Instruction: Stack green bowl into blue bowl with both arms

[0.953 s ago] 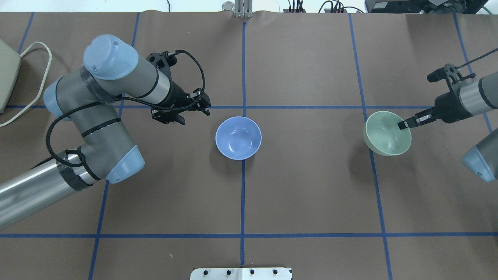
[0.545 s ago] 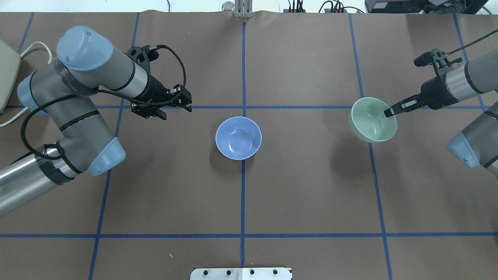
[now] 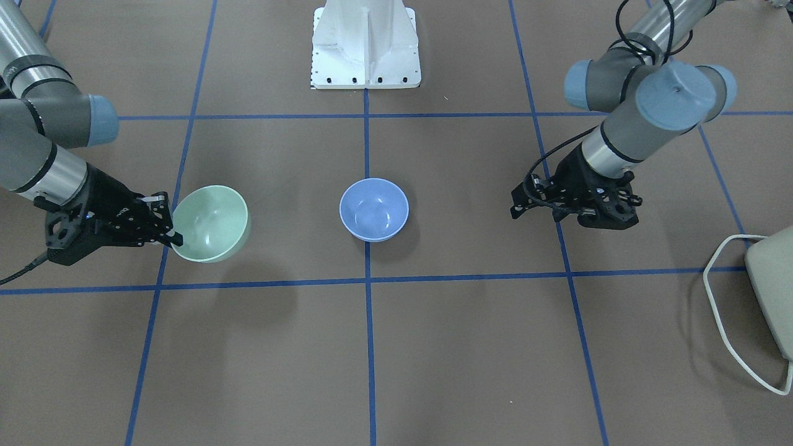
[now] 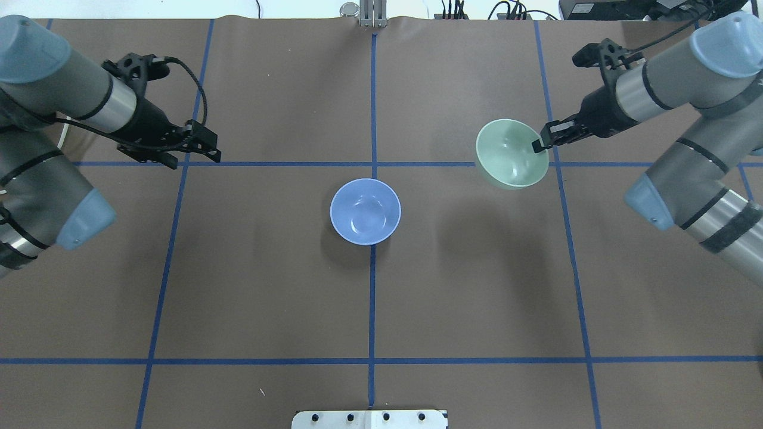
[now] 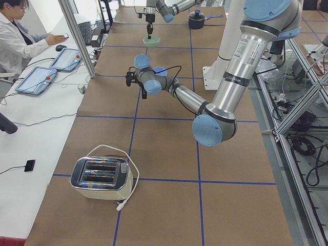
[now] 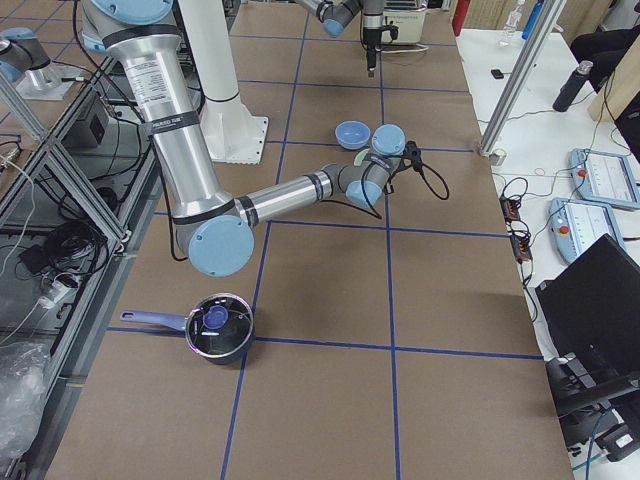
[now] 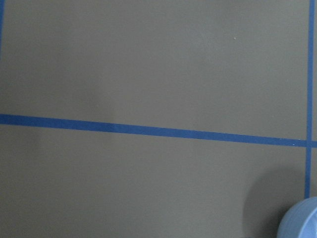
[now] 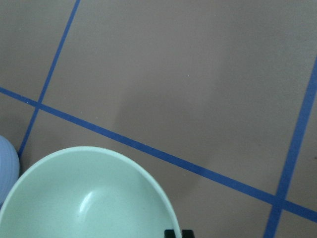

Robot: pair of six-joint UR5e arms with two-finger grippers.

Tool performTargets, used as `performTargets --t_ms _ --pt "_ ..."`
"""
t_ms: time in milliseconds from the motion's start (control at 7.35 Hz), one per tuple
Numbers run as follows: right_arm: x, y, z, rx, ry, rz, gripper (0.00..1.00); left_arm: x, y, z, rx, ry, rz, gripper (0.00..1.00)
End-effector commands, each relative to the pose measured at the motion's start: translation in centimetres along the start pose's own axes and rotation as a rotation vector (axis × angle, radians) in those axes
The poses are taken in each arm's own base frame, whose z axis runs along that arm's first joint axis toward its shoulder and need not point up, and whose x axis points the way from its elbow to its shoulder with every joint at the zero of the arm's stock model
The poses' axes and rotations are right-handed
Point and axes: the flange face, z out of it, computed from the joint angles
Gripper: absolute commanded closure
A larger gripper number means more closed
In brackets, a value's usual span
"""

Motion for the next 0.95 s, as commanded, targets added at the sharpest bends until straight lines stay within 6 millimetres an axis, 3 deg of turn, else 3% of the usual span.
performTargets --t_ms 0,272,545,817 --pt "-8.7 -1.6 3.4 -0.007 0.059 0.035 0.85 -7.1 -0.3 -1.9 0.009 -0.046 0.085 0.03" --pt "-16.5 -2.5 4.5 -0.048 0.108 0.039 0.85 -9.7 -0.2 -2.5 0.009 -0.066 0.123 0.03" --pt "-22.1 -1.9 7.1 -0.048 0.133 0.039 0.85 -12.0 -0.2 -3.0 0.013 -0.088 0.154 0.03" --pt "-24.9 -0.1 9.1 -0.054 0.128 0.038 0.85 -12.2 -0.1 -2.9 0.013 -0.091 0.161 0.03"
